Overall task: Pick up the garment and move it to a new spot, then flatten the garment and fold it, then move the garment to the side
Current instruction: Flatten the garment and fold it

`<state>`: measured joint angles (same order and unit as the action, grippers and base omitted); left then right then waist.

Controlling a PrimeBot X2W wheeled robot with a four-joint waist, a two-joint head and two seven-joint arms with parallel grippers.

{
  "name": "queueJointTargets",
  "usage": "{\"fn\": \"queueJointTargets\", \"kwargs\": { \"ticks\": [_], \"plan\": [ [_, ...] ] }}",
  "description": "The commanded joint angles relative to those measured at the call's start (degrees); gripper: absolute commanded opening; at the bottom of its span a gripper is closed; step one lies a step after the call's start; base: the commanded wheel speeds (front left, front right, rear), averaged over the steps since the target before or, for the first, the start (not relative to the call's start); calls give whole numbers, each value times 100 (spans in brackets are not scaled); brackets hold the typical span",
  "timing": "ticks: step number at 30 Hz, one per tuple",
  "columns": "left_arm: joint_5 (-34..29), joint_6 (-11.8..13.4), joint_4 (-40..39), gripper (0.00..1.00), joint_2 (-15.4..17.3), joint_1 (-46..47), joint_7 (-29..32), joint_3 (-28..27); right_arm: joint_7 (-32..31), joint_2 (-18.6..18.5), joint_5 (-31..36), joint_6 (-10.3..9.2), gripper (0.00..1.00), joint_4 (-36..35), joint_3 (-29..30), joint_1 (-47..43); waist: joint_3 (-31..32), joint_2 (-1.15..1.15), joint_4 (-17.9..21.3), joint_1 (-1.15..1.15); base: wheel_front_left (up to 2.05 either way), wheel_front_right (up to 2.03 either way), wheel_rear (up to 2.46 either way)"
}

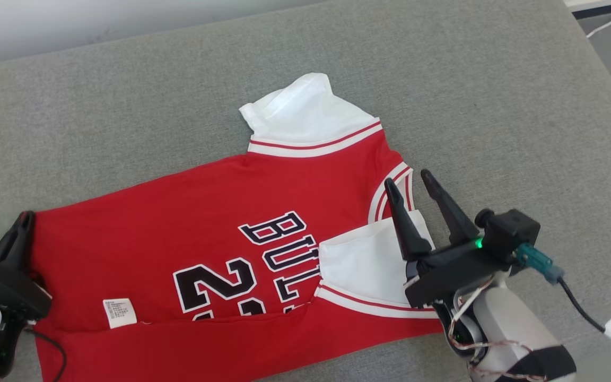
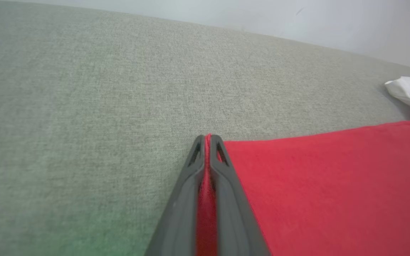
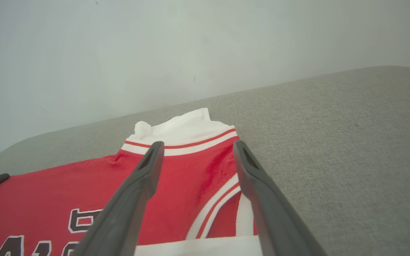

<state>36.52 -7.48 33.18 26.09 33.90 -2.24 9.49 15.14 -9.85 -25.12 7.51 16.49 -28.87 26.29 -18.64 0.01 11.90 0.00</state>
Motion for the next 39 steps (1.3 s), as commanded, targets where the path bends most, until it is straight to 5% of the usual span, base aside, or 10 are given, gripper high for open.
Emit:
{"fn": "queueJointTargets", "kwargs": {
  "ticks": [1,28,39],
  "plan": [
    [-46,8,-26,0,55,55,-75,11,13,-38,31,-3,100,42,-13,125,-31,-1,-48,0,0,0,0],
    [-414,242,-1487,0,-243,197,-502,524,-1213,178,-224,-3,100,4302,-247,4231,-782,-1,-1085,0,0,0,0],
    [-491,243,-1846,0,-380,389,-543,720,-1283,59,-91,-3,100,5472,-217,5133,-1214,-1,-1486,0,0,0,0]
  ]
}}
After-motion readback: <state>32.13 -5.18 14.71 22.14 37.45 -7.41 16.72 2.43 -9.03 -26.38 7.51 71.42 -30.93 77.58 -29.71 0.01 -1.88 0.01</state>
